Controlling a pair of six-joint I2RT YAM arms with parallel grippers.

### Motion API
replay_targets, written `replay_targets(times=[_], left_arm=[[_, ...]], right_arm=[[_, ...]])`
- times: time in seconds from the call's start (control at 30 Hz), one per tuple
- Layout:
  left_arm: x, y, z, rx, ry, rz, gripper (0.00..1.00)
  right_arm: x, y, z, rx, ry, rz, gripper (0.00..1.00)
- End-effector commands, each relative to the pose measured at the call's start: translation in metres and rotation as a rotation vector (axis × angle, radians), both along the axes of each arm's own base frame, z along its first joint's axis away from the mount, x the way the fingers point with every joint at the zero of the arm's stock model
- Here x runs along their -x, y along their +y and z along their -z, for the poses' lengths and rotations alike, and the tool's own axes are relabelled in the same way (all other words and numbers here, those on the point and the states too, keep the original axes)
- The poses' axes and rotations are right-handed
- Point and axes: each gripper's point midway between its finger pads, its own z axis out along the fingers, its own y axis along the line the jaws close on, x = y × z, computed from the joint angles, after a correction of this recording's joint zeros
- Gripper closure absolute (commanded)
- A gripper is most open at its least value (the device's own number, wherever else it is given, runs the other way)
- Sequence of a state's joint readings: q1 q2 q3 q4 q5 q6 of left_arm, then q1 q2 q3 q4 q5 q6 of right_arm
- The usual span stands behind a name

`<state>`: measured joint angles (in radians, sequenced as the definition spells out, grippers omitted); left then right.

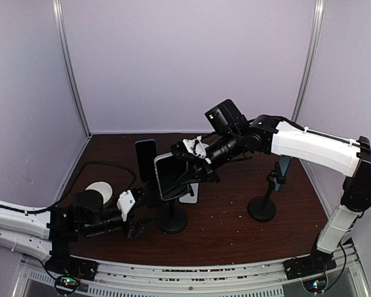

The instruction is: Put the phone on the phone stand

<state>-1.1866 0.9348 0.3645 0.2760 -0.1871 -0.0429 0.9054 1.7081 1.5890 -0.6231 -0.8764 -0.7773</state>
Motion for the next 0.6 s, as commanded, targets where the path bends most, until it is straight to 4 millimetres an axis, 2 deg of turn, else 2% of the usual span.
replay_targets(times=[0.0, 0.1, 0.17, 0.27, 0.3, 0.37, 0.43, 0.5, 0.57], left_arm=[[-0.001, 0.003, -0.009, 0.141, -0.084, -0.010, 0.38], [-0.008, -0.026, -0.007, 0.060, -0.092, 0.027, 0.39], [-0.009, -0.035, -0.008, 0.123, -0.082, 0.029, 0.40], [-0.013, -0.021, -0.016, 0.296, -0.110, -0.004, 0.39], [-0.016, -0.022, -0.021, 0.326, -0.107, 0.003, 0.39], [-0.019, -0.033, -0.018, 0.311, -0.077, 0.034, 0.41], [-0.016, -0.036, -0.025, 0.368, -0.068, 0.060, 0.46], [-0.011, -0.029, -0.028, 0.435, -0.071, 0.068, 0.53], [-0.012, -0.027, -0.024, 0.447, -0.062, 0.066, 0.58]], right_arm=[[-0.013, -0.021, 0.046, 0.178, 0.027, 0.126, 1.00], [-0.013, -0.018, 0.043, 0.162, 0.044, 0.126, 1.00], [-0.013, -0.016, 0.043, 0.159, 0.050, 0.132, 1.00], [-0.013, -0.016, 0.042, 0.147, 0.054, 0.137, 1.00], [-0.012, -0.016, 0.041, 0.140, 0.053, 0.137, 1.00], [-0.014, -0.016, 0.040, 0.135, 0.050, 0.142, 1.00], [-0.015, -0.015, 0.040, 0.135, 0.045, 0.148, 1.00], [-0.015, -0.015, 0.040, 0.134, 0.045, 0.148, 1.00], [-0.015, -0.015, 0.040, 0.132, 0.047, 0.148, 1.00]])
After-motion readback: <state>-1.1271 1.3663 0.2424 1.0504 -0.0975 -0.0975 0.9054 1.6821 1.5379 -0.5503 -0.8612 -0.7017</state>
